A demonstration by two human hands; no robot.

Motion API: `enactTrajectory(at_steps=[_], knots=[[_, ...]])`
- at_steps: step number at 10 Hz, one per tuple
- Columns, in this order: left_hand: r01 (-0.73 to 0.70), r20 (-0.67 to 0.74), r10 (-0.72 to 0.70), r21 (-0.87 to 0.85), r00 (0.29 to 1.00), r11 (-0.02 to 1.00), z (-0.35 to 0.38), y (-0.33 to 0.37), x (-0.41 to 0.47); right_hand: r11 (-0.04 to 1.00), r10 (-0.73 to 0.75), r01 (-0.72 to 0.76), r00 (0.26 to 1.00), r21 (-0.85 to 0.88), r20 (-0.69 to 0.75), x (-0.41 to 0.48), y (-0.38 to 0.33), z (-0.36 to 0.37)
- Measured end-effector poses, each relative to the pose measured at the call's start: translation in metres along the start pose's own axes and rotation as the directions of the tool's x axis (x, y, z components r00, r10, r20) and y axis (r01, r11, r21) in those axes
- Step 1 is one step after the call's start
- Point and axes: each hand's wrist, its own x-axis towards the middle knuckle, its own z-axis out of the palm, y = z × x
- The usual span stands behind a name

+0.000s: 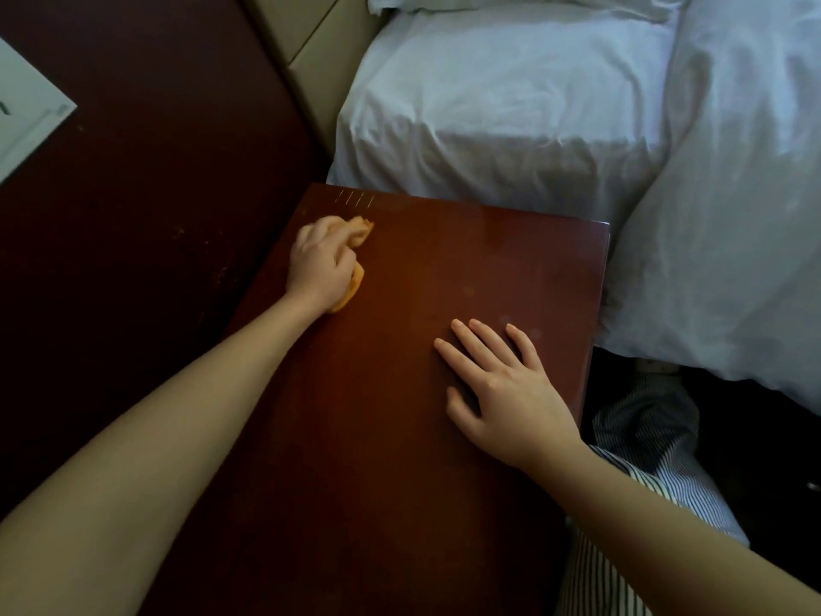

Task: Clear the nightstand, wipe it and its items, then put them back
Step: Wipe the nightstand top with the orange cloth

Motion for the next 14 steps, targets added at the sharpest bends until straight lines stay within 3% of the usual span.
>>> enactTrajectory(at_steps=[1, 2, 3, 4, 5, 6, 7, 8, 10, 12, 14], knots=[[-0.128, 0.052, 0.130, -0.043, 0.990, 0.991, -0.011, -0.021, -0.011, 1.000, -0.001, 0.001, 1.000, -0.008, 0.002, 0.000, 0.000, 0.000], [0.063, -0.011, -0.063, 0.034, 0.998, 0.997, -0.014, -0.035, 0.000, 1.000, 0.001, -0.001, 1.000, -0.001, 0.007, 0.001, 0.000, 0.000], [0.315, -0.109, -0.304, 0.116, 0.947, 0.942, -0.007, -0.026, 0.020, 1.000, 0.002, -0.002, 1.000, -0.002, 0.011, 0.000, -0.001, 0.000], [0.414, -0.157, -0.396, 0.101, 0.905, 0.905, 0.001, -0.011, 0.034, 1.000, 0.005, -0.005, 1.000, -0.002, 0.018, 0.000, 0.000, 0.000], [0.319, -0.122, -0.310, 0.056, 0.943, 0.946, 0.003, -0.002, 0.032, 1.000, 0.003, -0.003, 1.000, 0.003, 0.014, 0.000, 0.000, 0.000], [0.046, -0.024, -0.046, -0.020, 0.999, 0.999, 0.001, -0.003, 0.011, 1.000, -0.001, 0.001, 1.000, 0.007, 0.002, 0.000, 0.000, 0.000], [-0.138, 0.044, 0.139, -0.037, 0.989, 0.990, -0.009, -0.019, -0.007, 1.000, -0.006, 0.006, 1.000, -0.004, 0.004, 0.000, 0.000, -0.001], [-0.035, 0.031, 0.034, 0.014, 0.999, 0.999, -0.017, -0.035, -0.007, 1.000, -0.003, 0.003, 1.000, -0.005, 0.012, 0.000, 0.001, 0.000], [0.382, -0.130, -0.367, 0.117, 0.921, 0.917, -0.006, -0.020, 0.027, 1.000, -0.002, 0.002, 1.000, -0.012, 0.012, 0.000, 0.001, 0.000], [0.314, -0.042, -0.312, 0.073, 0.949, 0.947, -0.004, -0.016, 0.046, 1.000, 0.002, -0.002, 1.000, -0.010, 0.005, 0.000, 0.001, 0.000], [0.140, -0.116, -0.148, -0.072, 0.982, 0.988, -0.007, -0.020, 0.013, 1.000, 0.001, -0.001, 1.000, -0.017, 0.001, 0.000, 0.001, 0.000]])
